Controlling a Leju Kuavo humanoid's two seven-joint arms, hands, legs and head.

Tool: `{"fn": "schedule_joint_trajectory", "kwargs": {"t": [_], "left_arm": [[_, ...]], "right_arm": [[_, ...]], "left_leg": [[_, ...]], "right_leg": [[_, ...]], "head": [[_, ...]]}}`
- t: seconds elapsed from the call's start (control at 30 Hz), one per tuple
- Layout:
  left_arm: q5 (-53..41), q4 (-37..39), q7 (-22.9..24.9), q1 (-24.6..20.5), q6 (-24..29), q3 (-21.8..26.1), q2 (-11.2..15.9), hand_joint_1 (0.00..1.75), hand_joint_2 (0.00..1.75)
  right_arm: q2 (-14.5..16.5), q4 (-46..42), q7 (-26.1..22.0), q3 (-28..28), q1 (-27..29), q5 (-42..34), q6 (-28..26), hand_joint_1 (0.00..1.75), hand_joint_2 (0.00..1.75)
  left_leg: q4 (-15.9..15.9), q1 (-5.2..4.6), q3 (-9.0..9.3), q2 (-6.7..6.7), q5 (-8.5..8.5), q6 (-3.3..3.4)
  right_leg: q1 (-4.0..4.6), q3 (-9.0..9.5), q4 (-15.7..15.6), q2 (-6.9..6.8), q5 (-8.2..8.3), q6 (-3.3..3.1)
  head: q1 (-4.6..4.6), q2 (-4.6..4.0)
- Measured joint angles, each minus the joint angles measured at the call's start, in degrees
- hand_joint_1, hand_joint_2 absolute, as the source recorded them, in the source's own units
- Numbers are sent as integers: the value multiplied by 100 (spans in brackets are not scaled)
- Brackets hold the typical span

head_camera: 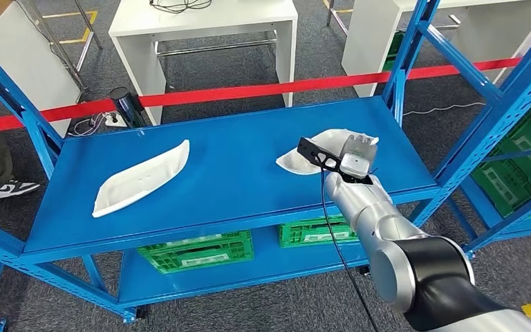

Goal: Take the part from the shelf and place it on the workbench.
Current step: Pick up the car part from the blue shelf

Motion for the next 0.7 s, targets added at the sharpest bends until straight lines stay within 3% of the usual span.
{"fn": "schedule_joint_trajectory", "kwargs": {"t": [0.03, 0.07, 0.17, 0.23, 0.37, 0.4, 0.5, 0.53, 0.57, 0.6, 0.63, 0.7], "left_arm": [[1, 0, 3, 5, 0, 0, 3, 0, 0], [2, 0, 5, 7, 0, 0, 6, 0, 0], [6, -2, 8, -2, 0, 0, 17, 0, 0], [13, -3, 7, -6, 0, 0, 20, 0, 0], [30, -4, -6, -1, 0, 2, 20, 0, 0], [35, -5, -16, -2, 0, 2, 19, 0, 0], [50, -7, -88, 10, 0, 2, 19, 0, 0], [54, -7, -118, 15, 0, 2, 19, 0, 0], [59, -7, -143, 17, 0, 2, 19, 0, 0], [65, -7, -161, 17, 0, 2, 19, 0, 0], [69, -7, -176, 16, 0, 2, 19, 0, 0], [81, -8, -196, 12, 0, 2, 19, 0, 0]], "right_arm": [[3, 1, 0, 0, 1, 0, 2, 0, 175], [4, 1, -1, 0, 3, 0, 4, 0, 175], [6, 1, -14, 0, 3, 0, 8, 0, 175], [7, 1, -24, 0, 3, 0, 8, 0, 175], [11, -1, -32, 0, 9, 0, 8, 0, 175], [11, 0, -34, 1, 9, 0, 8, 0, 175], [9, 2, -37, 1, 46, 0, 9, 0, 175], [9, 2, -38, 1, 69, -1, 9, 0, 175], [8, 3, -39, 0, 84, -1, 8, 0, 175], [8, 3, -44, 1, 86, -1, 4, 0, 175], [8, 3, -50, 1, 79, -1, 1, 0, 131], [7, 3, -66, 1, 56, -1, -6, 0, 44]], "left_leg": [[135, 2, -75, 0, 5, -6], [53, 4, -45, 1, 113, -6], [-1049, -1, 478, 13, 623, 37], [-1433, -21, 666, 15, 705, 101], [-1502, -22, 682, 3, 762, 265], [-1526, -11, 688, 2, 781, 302], [-1525, -14, 678, 1, 785, 346], [-1517, -17, 675, -1, 780, 348], [-1506, -18, 674, -3, 773, 346], [-1492, -18, 676, -6, 763, 339], [-1473, -17, 678, -7, 748, 324], [-1436, -35, 667, -9, 716, 272]], "right_leg": [[0, 1, 3, 1, -3, -1], [-1, 3, 9, 2, -6, 3], [6, 2, 47, 8, -30, 50], [24, -12, 59, 12, -34, 120], [7, -59, 130, 13, -89, 258], [3, -157, 338, 13, -213, 279], [1, -684, 1425, 14, -689, 315], [2, -790, 1621, 13, -717, 319], [1, -787, 1593, 13, -636, 316], [0, -667, 1331, 12, -464, 306], [0, -470, 919, 11, -268, 292], [20, -143, 254, 12, -48, 249]], "head": [[0, 0], [-1, 0], [0, 0], [4, 0], [12, 0], [20, 0], [37, 0], [38, 0], [38, 0], [39, 0], [39, 0], [36, 0]]}}
